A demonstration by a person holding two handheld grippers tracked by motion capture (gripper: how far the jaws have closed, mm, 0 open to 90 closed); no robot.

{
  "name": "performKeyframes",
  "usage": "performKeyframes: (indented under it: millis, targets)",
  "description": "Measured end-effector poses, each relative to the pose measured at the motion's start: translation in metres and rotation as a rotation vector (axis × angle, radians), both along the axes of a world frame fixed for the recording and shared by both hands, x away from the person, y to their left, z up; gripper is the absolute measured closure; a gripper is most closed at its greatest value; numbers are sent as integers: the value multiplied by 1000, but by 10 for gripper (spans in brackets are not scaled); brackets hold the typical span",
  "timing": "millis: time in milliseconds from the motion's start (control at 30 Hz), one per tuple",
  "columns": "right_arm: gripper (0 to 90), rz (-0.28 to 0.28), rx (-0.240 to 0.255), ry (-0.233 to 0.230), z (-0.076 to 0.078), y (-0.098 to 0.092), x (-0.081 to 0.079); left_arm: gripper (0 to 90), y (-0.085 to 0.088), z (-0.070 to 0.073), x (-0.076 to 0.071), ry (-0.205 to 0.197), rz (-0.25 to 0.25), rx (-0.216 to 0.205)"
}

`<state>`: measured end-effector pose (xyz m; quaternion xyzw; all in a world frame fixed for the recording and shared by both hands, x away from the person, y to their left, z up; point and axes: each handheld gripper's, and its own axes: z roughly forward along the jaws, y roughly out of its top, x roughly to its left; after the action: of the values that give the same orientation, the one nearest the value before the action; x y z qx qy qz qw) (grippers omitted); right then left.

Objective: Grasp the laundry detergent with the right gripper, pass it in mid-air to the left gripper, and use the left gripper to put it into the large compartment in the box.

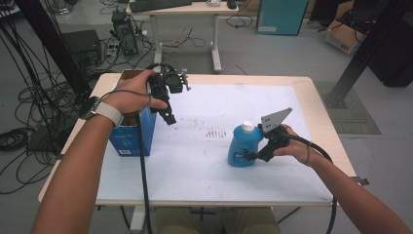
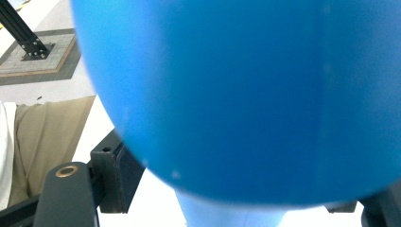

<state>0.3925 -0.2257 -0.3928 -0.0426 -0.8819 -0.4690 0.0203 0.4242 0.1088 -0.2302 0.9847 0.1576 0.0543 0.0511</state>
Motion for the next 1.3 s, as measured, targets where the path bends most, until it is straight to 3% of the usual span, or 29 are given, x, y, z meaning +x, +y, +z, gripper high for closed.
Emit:
performKeyframes:
  millis: [333,833,900,1300]
  targets:
    - [252,-13,18,-5,-3,0,0,116,1,0,1,3,-12,14]
    - [323,-13,52,-8,-7,1,-2,116,0,-1,0,13,10,-2]
    - [325,-13,58,-7,-8,1,-1,116,0,0,2,13,-9,15]
    - [381,-12,73,-5,-10,2,0,116,0,-2,1,17,9,-5]
